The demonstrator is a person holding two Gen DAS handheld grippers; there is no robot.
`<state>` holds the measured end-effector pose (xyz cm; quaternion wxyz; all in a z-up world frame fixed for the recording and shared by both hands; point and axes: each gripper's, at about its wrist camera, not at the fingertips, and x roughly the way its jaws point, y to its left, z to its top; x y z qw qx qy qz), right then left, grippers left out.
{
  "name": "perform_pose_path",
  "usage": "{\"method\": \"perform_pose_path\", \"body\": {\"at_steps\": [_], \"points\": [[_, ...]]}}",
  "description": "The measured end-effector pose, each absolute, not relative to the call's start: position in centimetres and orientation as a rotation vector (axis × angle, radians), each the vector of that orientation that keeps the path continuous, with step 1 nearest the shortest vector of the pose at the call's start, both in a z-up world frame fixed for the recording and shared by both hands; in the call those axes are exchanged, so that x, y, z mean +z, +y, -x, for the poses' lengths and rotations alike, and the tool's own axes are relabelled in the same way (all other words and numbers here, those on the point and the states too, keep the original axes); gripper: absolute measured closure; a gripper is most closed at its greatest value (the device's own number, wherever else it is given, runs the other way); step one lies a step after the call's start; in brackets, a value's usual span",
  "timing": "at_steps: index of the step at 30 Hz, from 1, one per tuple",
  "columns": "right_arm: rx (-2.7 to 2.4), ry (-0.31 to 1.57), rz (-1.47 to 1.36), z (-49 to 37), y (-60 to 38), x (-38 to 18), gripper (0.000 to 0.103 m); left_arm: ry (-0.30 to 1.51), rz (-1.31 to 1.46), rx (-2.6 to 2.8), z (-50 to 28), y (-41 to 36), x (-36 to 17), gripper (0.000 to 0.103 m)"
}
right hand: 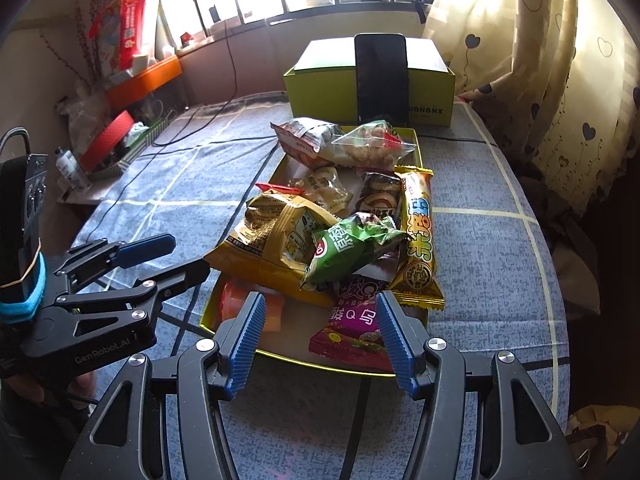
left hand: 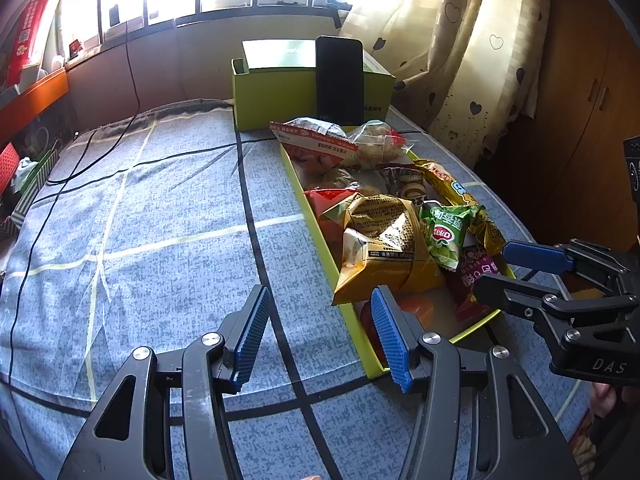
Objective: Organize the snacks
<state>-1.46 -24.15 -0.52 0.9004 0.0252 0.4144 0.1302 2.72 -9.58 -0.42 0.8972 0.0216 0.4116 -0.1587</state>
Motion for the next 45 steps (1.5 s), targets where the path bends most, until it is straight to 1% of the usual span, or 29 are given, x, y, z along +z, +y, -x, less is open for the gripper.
{"method": "perform_pose_path", "body": {"at_steps": [45], "points": [[0.231, 0.862, -0.068, 1.4, -25.3, -0.5, 0.046, 0.841, -0.036, -0.322, -2.5, -9.5, -0.4, 0.049]]}}
